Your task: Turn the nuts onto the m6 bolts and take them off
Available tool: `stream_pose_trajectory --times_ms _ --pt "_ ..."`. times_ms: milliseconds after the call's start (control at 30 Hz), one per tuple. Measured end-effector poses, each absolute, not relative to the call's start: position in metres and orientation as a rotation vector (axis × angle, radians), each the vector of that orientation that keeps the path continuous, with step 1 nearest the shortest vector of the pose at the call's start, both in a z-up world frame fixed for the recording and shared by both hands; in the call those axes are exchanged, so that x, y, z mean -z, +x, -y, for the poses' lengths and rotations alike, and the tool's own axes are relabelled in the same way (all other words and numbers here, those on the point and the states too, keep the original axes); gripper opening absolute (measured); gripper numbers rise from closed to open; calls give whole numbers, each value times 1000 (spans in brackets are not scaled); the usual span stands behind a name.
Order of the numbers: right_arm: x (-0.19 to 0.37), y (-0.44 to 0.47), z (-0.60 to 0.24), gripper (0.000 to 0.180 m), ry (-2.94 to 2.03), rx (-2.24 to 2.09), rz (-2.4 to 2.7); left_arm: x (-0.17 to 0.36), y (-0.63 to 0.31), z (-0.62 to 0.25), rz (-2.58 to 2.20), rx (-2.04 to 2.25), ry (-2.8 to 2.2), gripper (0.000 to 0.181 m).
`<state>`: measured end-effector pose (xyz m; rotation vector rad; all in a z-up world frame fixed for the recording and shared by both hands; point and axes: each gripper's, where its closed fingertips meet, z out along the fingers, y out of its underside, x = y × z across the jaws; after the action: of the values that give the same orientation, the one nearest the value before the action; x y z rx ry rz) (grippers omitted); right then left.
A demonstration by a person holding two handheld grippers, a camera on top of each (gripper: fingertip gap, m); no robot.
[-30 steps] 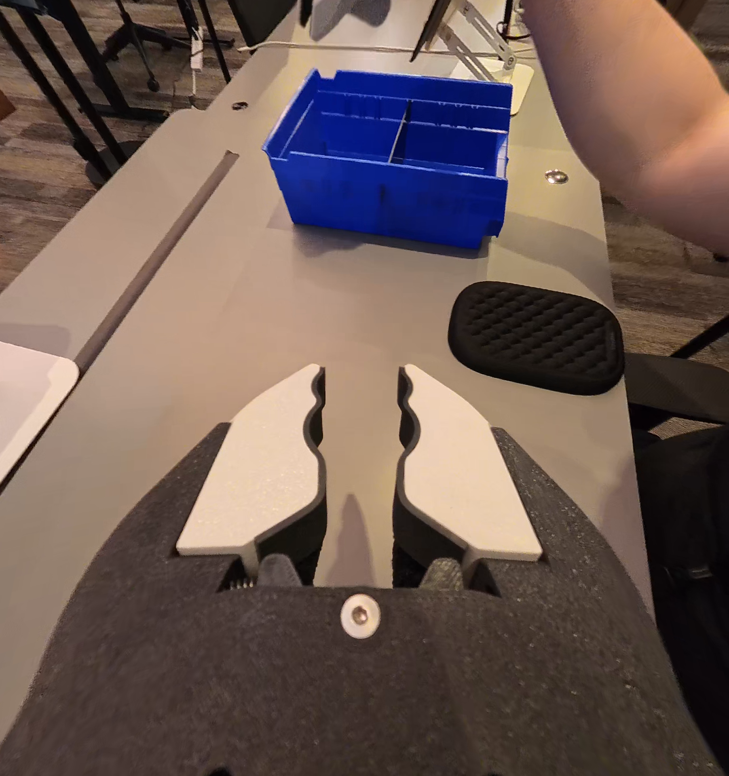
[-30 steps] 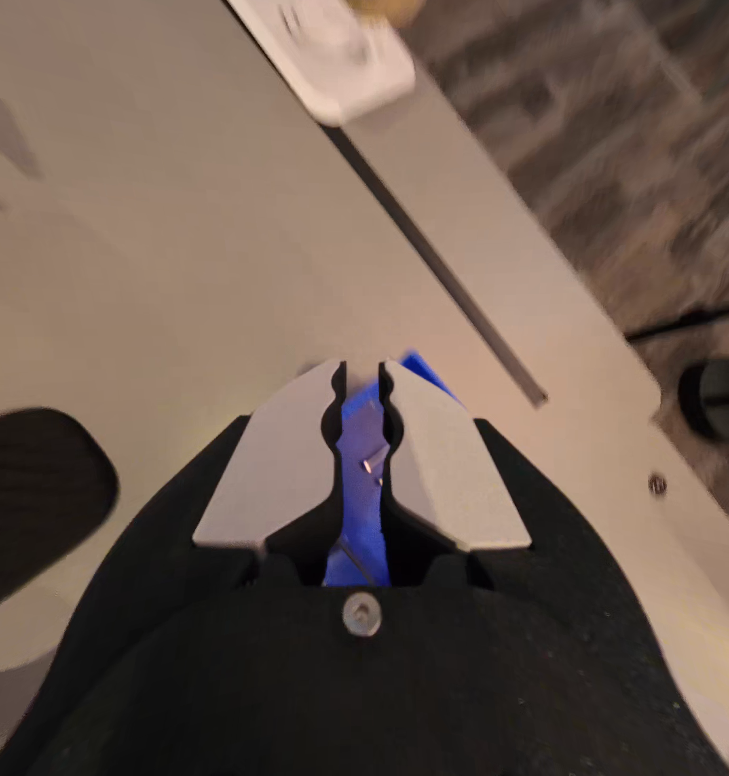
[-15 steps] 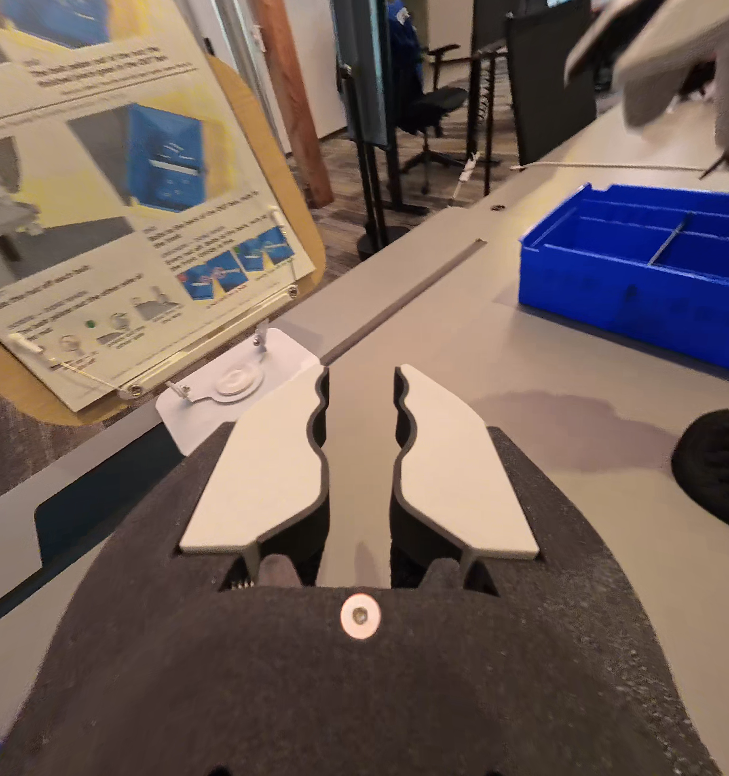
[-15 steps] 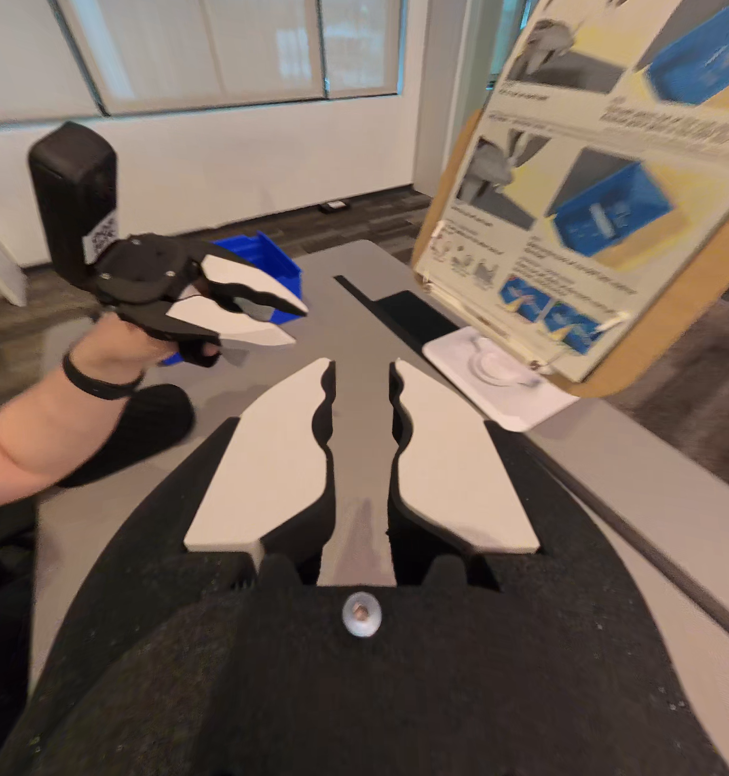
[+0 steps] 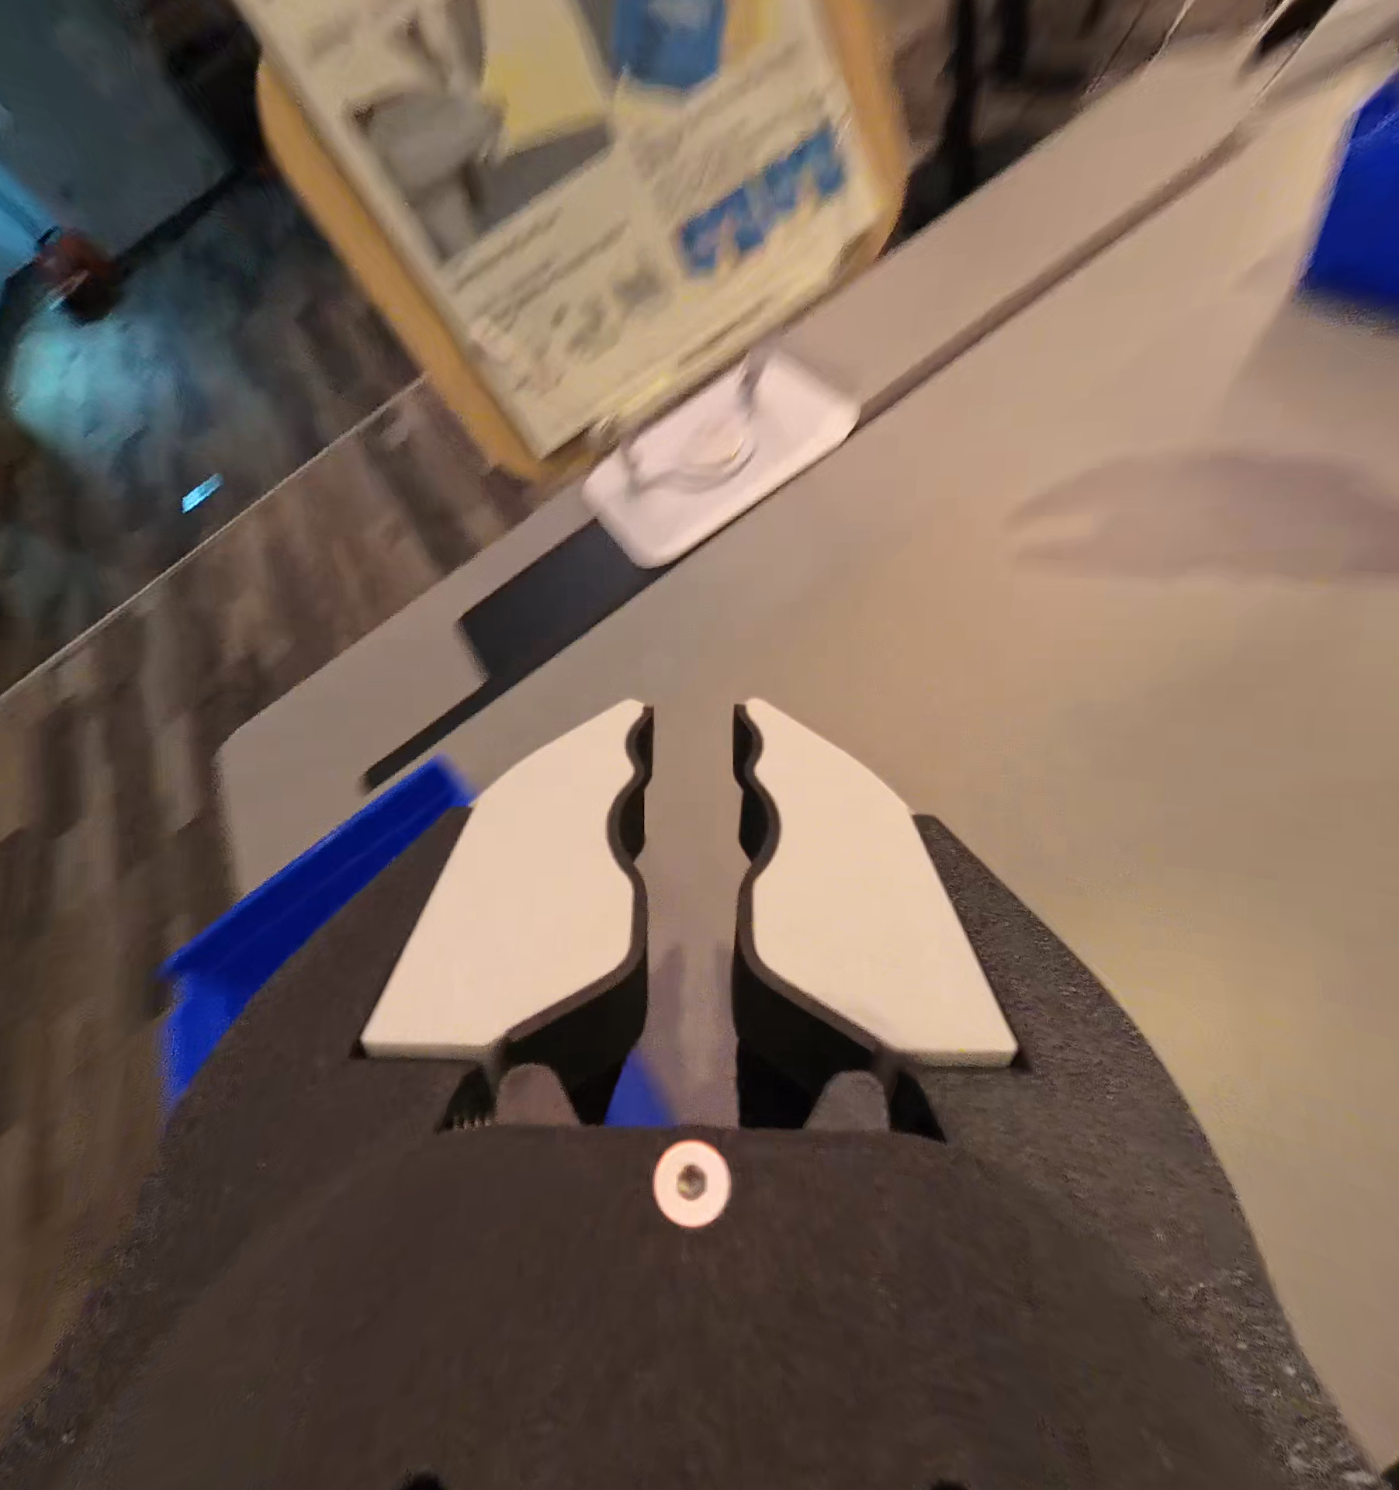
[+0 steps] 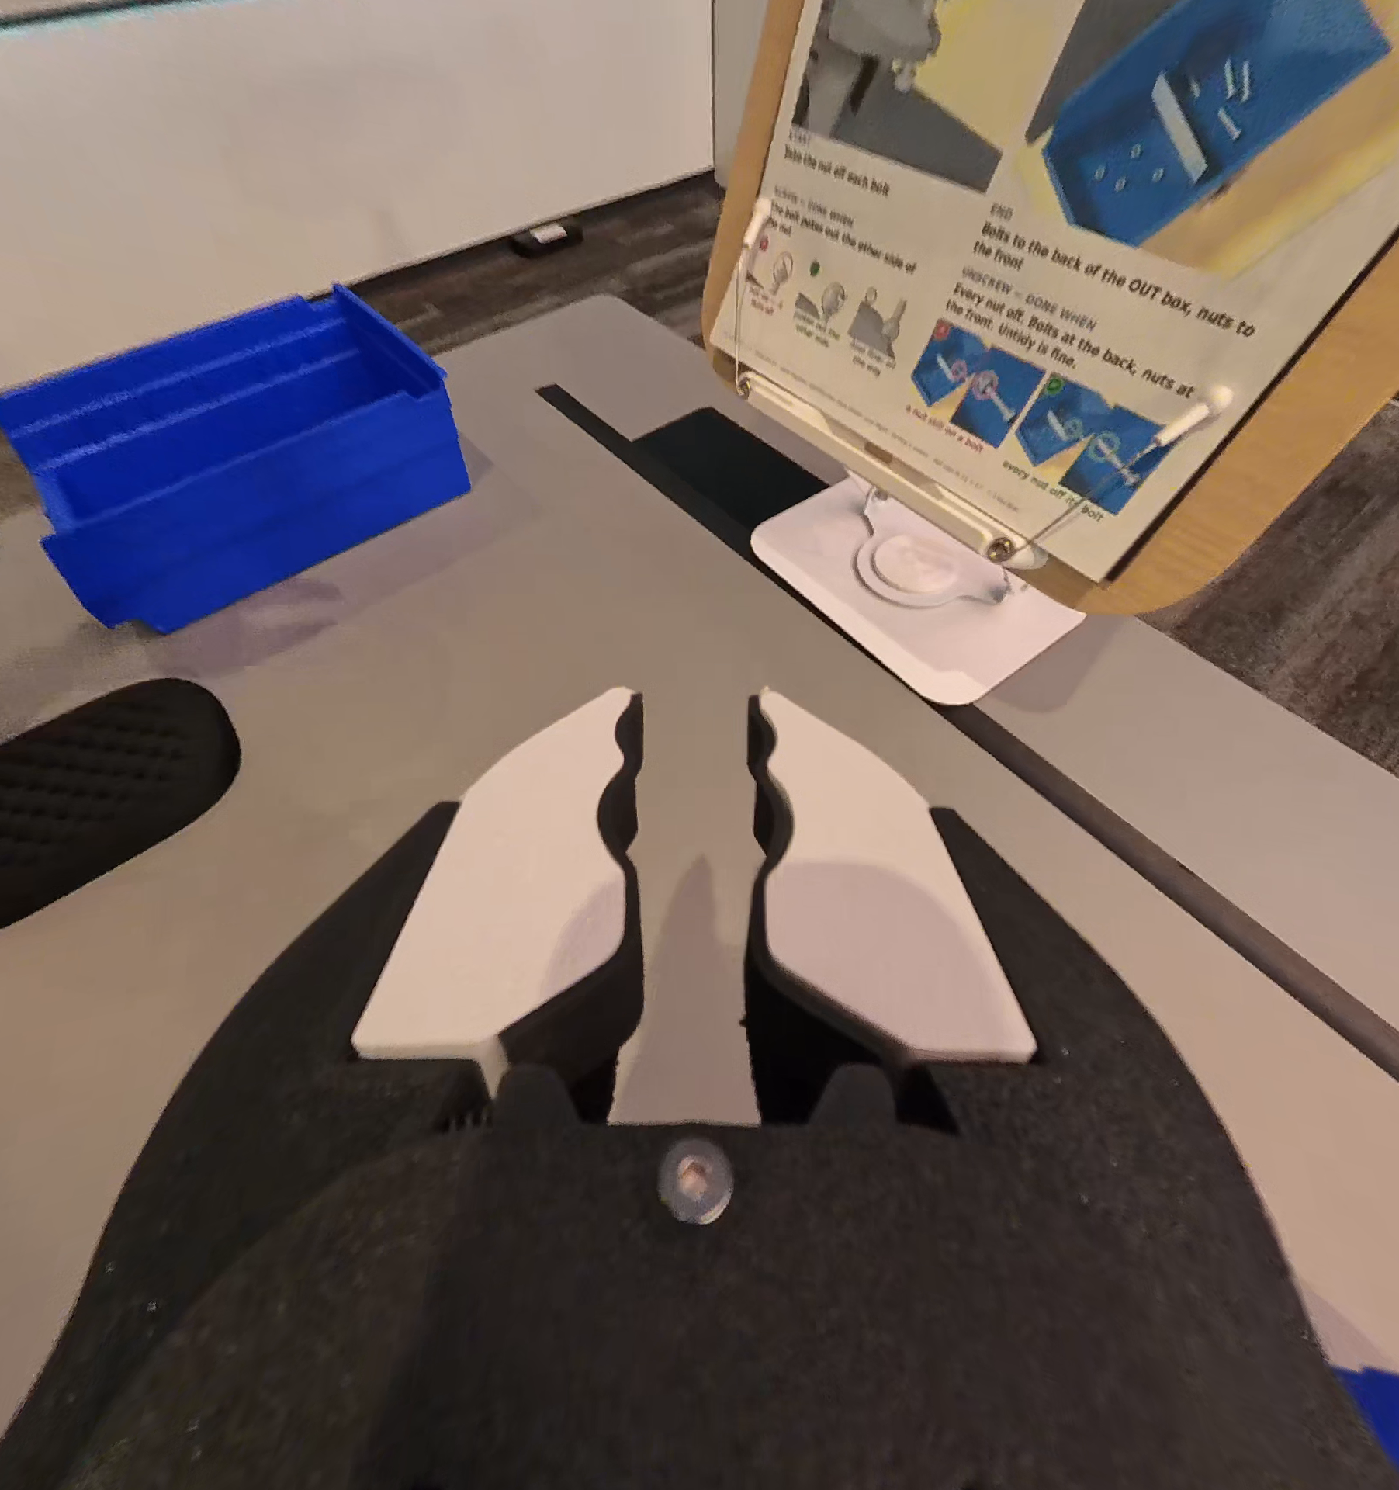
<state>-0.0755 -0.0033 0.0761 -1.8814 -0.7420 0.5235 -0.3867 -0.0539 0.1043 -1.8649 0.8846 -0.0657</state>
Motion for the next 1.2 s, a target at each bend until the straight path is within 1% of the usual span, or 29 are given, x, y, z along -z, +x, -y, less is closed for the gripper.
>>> stream_pose_trajectory --times_ms 100,233,333,433,533,833,1033,1100,1200 --pt "-74 -80 1 24 -1903 -503 746 -71 -467 32 -820 -105 -2034 18" --pt "-69 -88 1 24 -1922 -487 754 -13 -536 -22 -580 -20 -2292 19" --pt "-64 -86 3 24 -1940 -460 759 35 -554 -49 -481 101 -2432 10" --pt "-64 -86 8 24 -1946 -519 755 70 -555 -67 -389 251 -2507 11" --pt "-63 -76 6 24 -1956 -484 722 95 -560 -78 -322 323 -2585 11" --pt "-51 -65 3 24 -2012 -448 722 136 -571 -87 -183 382 -2782 19" --pt "-47 -64 2 24 -2029 -441 740 143 -561 -89 -201 385 -2789 15" --pt "-46 -63 2 24 -2033 -437 746 145 -564 -89 -201 335 -2796 8" --pt "-47 -61 3 24 -2028 -436 756 145 -564 -88 -237 303 -2794 6"
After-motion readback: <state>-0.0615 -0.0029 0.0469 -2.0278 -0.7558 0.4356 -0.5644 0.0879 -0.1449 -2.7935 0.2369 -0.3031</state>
